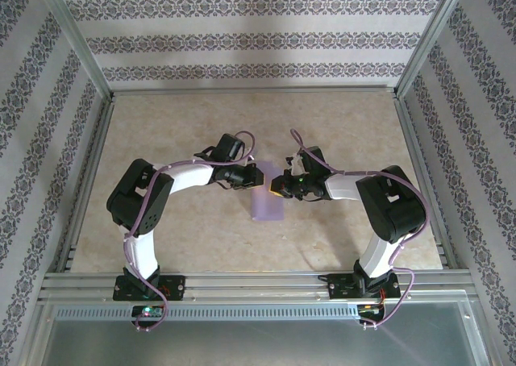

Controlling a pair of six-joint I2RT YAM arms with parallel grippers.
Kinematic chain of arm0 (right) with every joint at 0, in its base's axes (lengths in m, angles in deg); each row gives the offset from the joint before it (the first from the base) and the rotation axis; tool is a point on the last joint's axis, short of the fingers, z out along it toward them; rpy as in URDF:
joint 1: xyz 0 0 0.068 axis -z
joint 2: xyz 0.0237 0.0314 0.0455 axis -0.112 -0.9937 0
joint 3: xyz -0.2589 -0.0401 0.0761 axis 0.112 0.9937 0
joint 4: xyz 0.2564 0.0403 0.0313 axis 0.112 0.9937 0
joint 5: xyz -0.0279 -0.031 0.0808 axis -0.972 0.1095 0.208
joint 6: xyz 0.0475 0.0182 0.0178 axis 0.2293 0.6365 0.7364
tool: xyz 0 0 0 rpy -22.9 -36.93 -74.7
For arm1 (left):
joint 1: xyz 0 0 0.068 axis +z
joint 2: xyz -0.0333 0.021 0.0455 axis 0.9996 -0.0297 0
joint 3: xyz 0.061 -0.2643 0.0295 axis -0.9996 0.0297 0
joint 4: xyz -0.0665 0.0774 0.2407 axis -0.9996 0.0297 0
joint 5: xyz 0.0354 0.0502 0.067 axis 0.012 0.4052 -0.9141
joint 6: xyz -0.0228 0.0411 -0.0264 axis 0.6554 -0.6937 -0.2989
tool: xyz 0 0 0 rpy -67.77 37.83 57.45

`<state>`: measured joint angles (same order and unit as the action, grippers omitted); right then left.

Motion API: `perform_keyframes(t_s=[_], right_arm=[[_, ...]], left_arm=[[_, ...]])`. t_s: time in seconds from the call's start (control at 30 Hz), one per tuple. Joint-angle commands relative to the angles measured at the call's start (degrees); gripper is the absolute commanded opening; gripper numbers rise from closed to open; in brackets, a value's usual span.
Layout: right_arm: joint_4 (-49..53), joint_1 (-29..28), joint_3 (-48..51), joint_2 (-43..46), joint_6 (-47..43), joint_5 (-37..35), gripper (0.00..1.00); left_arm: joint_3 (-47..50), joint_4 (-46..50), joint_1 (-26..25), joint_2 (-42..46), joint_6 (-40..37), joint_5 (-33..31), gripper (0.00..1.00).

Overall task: Fold a paper plane with a square sheet of paper (fold left side to right side)
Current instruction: First fold in half a square sheet of paper at the center of the table.

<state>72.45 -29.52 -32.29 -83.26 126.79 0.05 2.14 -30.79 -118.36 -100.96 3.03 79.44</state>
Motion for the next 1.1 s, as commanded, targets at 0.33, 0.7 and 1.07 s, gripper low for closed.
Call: perform_keyframes(t_s=[0.33,0.7,1.07], right_arm=[[8.92,0.42,-2.17,1.84,-5.87,-8.16,0.05],[9.37,0.42,-2.17,2.01,-6.49,-8.71,0.06],[9.46,0.46,-2.22,1.79,-6.54,-8.6,0.08]], left_arm=[[7.82,-0.42,-1.87,11.09,3.43,-12.25,0.53],[3.21,2.08,-4.64,3.71,3.89,-13.86,0.58],[-0.24,5.45,-6.06,-1.12,2.96,-15.2,0.52]])
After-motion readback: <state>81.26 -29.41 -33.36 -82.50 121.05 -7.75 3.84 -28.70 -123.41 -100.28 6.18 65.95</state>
